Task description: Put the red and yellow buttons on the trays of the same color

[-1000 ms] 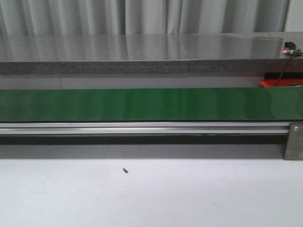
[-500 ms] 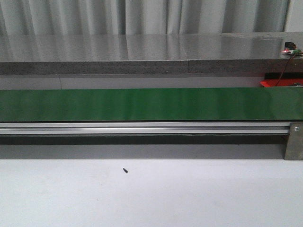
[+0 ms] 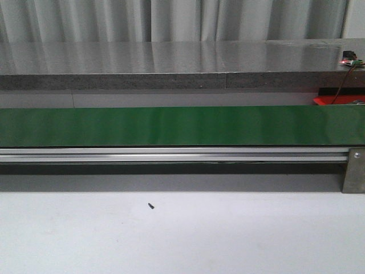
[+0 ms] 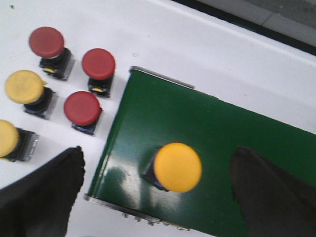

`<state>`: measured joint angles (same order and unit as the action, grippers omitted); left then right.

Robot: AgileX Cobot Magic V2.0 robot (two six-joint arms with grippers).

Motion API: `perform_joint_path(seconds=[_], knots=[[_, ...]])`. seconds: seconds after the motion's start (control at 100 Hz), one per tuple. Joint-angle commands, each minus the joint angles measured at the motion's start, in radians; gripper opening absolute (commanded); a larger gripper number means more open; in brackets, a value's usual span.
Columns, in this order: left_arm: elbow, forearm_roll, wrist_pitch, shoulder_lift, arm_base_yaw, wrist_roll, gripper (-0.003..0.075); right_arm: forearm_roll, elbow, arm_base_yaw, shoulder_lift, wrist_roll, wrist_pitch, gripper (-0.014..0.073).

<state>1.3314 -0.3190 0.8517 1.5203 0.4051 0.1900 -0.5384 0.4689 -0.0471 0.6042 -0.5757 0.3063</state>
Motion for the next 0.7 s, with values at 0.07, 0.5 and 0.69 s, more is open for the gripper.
perform_joint_path(seconds=[0.07,0.5,0.69], knots=[[0.024,-0.010,-0.020,-0.044,0.089,-0.021,0.0585,-0.018,0.025,0.000,-0.003,-0.005,-0.059,-0.0067],[0.018,0.005,-0.031,0.019,0.217,-0.021,0.0585,-0.018,0.025,0.000,-0.003,-0.005,-0.059,-0.0067],[0.018,0.019,-0.047,0.092,0.221,-0.021,0.0585,-0.018,0.025,0.000,-0.003,-0.005,-0.059,-0.0067]])
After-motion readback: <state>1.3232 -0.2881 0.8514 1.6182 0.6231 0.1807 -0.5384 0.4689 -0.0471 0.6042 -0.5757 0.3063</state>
